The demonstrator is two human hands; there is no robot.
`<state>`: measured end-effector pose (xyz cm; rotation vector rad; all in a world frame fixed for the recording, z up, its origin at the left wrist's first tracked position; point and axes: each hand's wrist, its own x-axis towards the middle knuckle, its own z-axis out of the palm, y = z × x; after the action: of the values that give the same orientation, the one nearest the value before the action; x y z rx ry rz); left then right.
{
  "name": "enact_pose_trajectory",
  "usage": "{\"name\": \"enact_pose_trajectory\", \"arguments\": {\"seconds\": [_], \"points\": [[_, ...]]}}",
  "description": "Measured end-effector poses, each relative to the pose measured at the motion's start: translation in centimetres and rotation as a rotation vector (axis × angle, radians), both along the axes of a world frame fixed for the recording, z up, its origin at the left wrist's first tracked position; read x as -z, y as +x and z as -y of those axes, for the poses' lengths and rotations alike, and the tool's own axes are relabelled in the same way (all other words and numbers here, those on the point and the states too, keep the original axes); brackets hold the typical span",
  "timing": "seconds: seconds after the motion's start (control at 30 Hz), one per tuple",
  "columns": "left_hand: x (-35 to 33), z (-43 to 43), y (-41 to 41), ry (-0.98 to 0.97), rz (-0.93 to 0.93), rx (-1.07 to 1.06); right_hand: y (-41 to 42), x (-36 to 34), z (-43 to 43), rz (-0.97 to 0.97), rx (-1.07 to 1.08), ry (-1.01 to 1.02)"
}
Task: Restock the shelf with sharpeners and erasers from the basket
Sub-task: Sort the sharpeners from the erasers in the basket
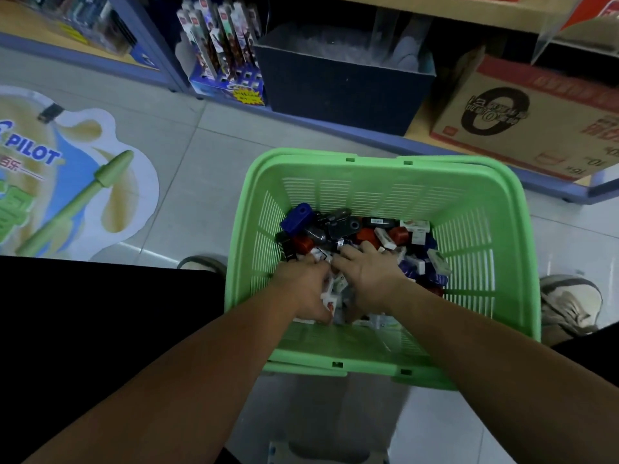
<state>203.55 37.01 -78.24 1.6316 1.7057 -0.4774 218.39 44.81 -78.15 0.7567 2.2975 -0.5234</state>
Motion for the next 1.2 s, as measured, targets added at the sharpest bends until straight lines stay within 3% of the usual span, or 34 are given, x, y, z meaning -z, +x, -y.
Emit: {"name": "enact_pose_trajectory", "arguments": {"seconds": [0.23,0.4,0.67,0.83,1.0,1.13,1.2], "points": [[-0.4,0.1,0.5,-0.005,-0.065,0.046,0.9,0.1,0.8,-0.111,0.128,-0.053],[-0.5,0.5,0.8,-0.028,0.019,-0.012,1.1,0.3,1.6,-0.151,0.144,-0.028],[-1.2,0.0,0.0,0.134,0.094,-0.052,2.4,-1.8,-0.8,-0.259,0.301,-0.161],[-1.8,-0.3,-0.5,0.167,0.182,-0.273,5.2,-5.4,-3.8,-0.345,0.58,-0.164],[-3.7,-2.5,2.7,0.212,0.445,-0.679,7.9,-6.7,-5.7,-0.407,0.753,0.042],[-5.0,-4.7,6.0,0.142,0.828,-0.949,8.9,-8.0,-5.8,-0.595,0.961,-0.125],[-4.4,-5.2,5.9,0.186,0.771,-0.956,9.3,-8.2,-5.8,-0.67,1.054,-0.151]]}}
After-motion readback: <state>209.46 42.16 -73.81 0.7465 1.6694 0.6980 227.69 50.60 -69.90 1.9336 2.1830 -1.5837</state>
